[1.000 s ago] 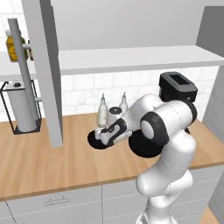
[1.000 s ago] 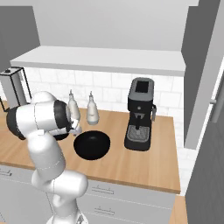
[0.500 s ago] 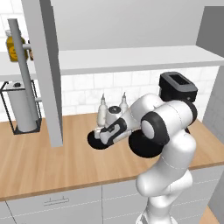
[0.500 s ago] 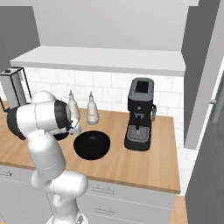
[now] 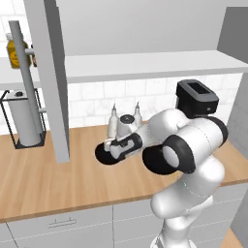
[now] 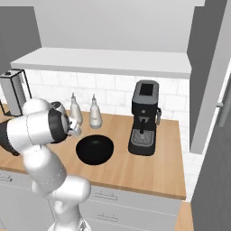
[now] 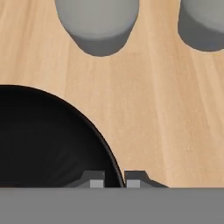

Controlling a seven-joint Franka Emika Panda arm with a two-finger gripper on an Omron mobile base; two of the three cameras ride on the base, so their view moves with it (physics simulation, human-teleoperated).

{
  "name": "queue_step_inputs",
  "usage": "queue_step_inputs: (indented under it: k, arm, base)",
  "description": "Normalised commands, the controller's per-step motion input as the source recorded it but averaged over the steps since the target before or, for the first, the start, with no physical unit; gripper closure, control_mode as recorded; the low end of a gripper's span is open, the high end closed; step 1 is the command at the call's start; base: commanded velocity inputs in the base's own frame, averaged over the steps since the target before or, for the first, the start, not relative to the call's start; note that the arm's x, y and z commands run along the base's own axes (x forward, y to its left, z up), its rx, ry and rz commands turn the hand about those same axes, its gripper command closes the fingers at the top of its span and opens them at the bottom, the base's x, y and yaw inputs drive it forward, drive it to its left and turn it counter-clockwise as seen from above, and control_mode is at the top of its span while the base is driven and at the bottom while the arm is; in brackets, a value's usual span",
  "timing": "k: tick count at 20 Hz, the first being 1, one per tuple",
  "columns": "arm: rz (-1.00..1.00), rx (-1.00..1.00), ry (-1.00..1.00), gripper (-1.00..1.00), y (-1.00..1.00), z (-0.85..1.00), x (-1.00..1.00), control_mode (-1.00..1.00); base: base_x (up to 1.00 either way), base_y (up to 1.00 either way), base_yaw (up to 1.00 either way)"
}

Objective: Pick up the bowls on the counter and stack them on top of one another in the open cabinet. Place the smaller bowl on top of the larger bowl.

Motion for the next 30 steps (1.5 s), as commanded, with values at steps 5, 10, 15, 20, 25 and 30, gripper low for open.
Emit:
queue_step_inputs:
  k: [5,10,15,20,25,30]
  arm:
    - [-0.05,0.0,-0.06,1.0,-0.04,0.88,-0.69,-1.0]
    - [-0.18,0.04,0.0,1.0,-0.59,0.8,-0.8,-1.0]
    - [-0.16,0.04,0.0,1.0,-0.93,0.68,-0.59,-1.0]
    - [-0.13,0.05,0.0,1.0,-0.98,0.6,-0.56,-1.0]
    - [-0.07,0.03,0.03,1.0,-0.78,0.21,-0.35,-1.0]
    - [0.0,0.0,0.06,1.0,-0.53,0.0,0.02,-1.0]
  base:
    - [0.0,0.0,0.0]
    - [0.0,0.0,0.0]
    - [0.0,0.0,0.0]
    - [0.0,0.0,0.0]
    - [0.0,0.0,0.0]
    - [0.0,0.0,0.0]
